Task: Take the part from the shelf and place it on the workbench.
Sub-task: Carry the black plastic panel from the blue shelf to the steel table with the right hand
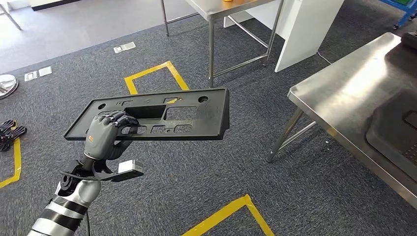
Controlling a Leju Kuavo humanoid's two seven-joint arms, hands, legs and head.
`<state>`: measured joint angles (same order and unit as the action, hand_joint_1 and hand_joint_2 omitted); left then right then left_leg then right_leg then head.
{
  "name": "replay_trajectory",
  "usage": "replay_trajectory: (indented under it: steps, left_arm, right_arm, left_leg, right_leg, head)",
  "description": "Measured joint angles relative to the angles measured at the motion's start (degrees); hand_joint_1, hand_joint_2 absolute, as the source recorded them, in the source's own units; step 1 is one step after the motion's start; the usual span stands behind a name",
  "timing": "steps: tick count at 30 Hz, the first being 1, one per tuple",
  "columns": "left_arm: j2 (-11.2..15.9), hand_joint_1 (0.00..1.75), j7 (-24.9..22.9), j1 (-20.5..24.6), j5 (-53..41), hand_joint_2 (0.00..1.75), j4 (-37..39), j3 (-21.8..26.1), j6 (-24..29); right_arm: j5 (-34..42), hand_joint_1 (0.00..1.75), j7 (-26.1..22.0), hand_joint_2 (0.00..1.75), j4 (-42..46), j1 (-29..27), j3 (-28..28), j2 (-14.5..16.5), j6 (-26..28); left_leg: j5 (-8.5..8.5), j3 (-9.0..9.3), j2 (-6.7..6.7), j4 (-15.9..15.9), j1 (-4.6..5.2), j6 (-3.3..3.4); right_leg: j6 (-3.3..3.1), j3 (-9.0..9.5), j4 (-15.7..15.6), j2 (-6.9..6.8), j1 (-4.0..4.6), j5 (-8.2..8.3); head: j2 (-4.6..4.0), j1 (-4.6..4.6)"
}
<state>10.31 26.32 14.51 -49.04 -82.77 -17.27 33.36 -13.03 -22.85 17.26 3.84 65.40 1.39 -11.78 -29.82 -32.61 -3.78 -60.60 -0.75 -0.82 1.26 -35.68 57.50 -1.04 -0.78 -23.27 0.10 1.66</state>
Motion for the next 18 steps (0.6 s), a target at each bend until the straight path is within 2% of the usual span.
replay_trajectory:
  steps: [2,3,4,5,6,7,8,9,10,11,13,14,15,17,18]
  left_arm:
    - [0.0,1.75,0.1,0.0,0.2,1.75,0.0,0.0,0.1]
    - [0.0,1.75,0.1,-0.1,0.3,1.75,0.1,0.0,0.2]
    - [0.0,1.75,0.2,-0.3,0.4,1.75,0.2,0.0,0.3]
    - [0.0,1.75,0.2,-0.4,0.4,1.75,0.3,0.0,0.3]
    - [-0.1,1.75,0.2,-0.4,0.4,1.75,0.3,0.0,0.3]
    - [-0.1,1.75,0.3,-0.4,0.5,1.75,0.4,0.0,0.4]
    - [-0.1,1.75,0.3,-0.3,0.5,1.75,0.4,0.0,0.5]
    - [-0.1,1.75,0.3,-0.2,0.5,1.75,0.4,0.0,0.5]
    - [-0.1,1.75,0.4,-0.2,0.5,1.75,0.4,0.0,0.6]
    - [-0.1,1.75,0.4,-0.2,0.5,1.75,0.4,0.0,0.6]
    - [-0.2,1.75,0.4,-0.1,0.5,1.75,0.5,0.0,0.7]
    - [-0.3,1.75,0.4,0.0,0.5,1.75,0.5,0.0,0.7]
    - [-0.4,1.75,0.4,0.1,0.5,1.75,0.5,0.0,0.7]
    - [-0.5,1.75,0.4,0.1,0.5,1.75,0.5,0.0,0.7]
    - [-0.5,1.75,0.4,0.1,0.5,1.75,0.5,0.0,0.7]
  right_arm:
    - [-0.1,0.00,0.0,0.00,0.0,0.2,0.0,0.0,0.0]
    - [-0.1,0.00,0.0,0.00,0.0,0.2,0.0,-0.1,0.0]
    - [-0.2,0.00,0.0,0.00,0.0,0.2,0.0,-0.1,0.0]
    - [-0.2,0.00,0.0,0.00,0.0,0.2,0.0,-0.1,0.0]
    - [-0.2,0.00,0.0,0.00,0.0,0.2,0.0,-0.2,0.0]
    - [-0.2,0.00,0.0,0.00,0.0,0.2,0.0,-0.2,0.0]
    - [-0.2,0.00,0.0,0.00,0.0,0.2,0.0,-0.2,0.0]
    - [-0.2,0.00,0.0,0.00,0.0,0.3,0.0,-0.2,0.0]
    - [-0.2,0.00,0.0,0.00,0.0,0.4,0.0,-0.2,0.0]
    - [-0.2,0.00,-0.1,0.00,0.1,0.4,0.0,-0.3,0.0]
    - [-0.2,0.00,-0.1,0.00,0.1,0.2,0.0,-0.3,0.0]
    - [-0.2,0.00,-0.1,0.00,0.1,0.1,0.0,-0.3,0.0]
    - [-0.2,0.00,-0.1,0.00,0.1,0.1,0.1,-0.3,0.0]
    - [-0.2,0.00,-0.1,0.00,0.2,0.3,0.1,-0.3,0.0]
    - [-0.2,0.00,-0.1,0.00,0.2,0.4,0.1,-0.3,0.0]
  left_leg:
    - [-3.44,-3.19,2.85,-6.8,-0.15,-0.19]
    - [-5.04,-5.27,3.49,-10.8,-0.14,-0.21]
    - [-5.77,-6.95,3.75,-13.7,-0.13,-0.21]
    - [-5.35,-7.78,3.86,-14.6,-0.14,-0.16]
    - [-3.78,-7.47,3.96,-13.2,-0.17,-0.06]
    - [-1.47,-6.17,4.41,-9.9,-0.27,0.03]
    - [0.67,-4.47,5.61,-5.9,-0.46,0.10]
    - [2.11,-2.93,6.89,-2.3,-0.69,0.14]
    - [2.80,-1.81,7.94,-0.1,-0.77,0.17]
    - [2.83,-1.34,8.52,0.9,-0.73,0.29]
    - [3.01,-1.07,7.52,1.3,-0.45,0.89]
    - [3.23,-1.00,6.87,1.6,-0.42,1.33]
    - [3.43,-0.88,6.21,1.8,-0.41,1.73]
    - [3.58,-0.74,4.77,2.1,-0.27,2.21]
    - [3.54,-0.76,4.02,2.2,-0.19,2.33]
  right_leg:
    - [-0.59,0.20,0.0,1.27,-0.14,-0.02]
    - [-0.79,0.24,0.0,1.96,-0.08,-0.02]
    - [-0.83,0.28,0.0,2.74,-0.03,-0.05]
    - [-0.84,0.35,0.0,3.55,0.00,-0.07]
    - [-0.83,0.45,0.0,4.36,0.00,-0.07]
    - [-0.81,0.58,0.1,5.17,-0.03,-0.09]
    - [-0.73,0.63,0.1,5.93,-0.06,-0.13]
    - [-0.59,0.57,0.3,6.60,0.07,-0.18]
    - [-0.34,0.34,0.3,7.21,0.09,-0.15]
    - [0.00,0.04,0.3,7.81,0.07,-0.06]
    - [0.75,-0.61,0.2,8.63,-0.15,0.26]
    - [1.00,-1.04,0.6,7.82,-0.14,0.10]
    - [1.09,-1.80,1.8,6.35,-0.04,-0.50]
    - [0.82,-5.01,8.0,2.85,0.14,-3.23]
    - [0.69,-7.08,12.1,2.07,0.15,-4.77]
  head:
    - [0.00,0.17]
    - [0.00,0.22]
    - [0.01,0.24]
    - [0.01,0.25]
    - [0.01,0.25]
    - [0.01,0.26]
    - [0.01,0.25]
    - [0.01,0.20]
    - [0.01,0.18]
    - [0.01,0.17]
    - [0.01,0.18]
    - [0.00,0.15]
    - [0.00,0.05]
    - [0.00,-0.09]
    - [0.01,-0.14]
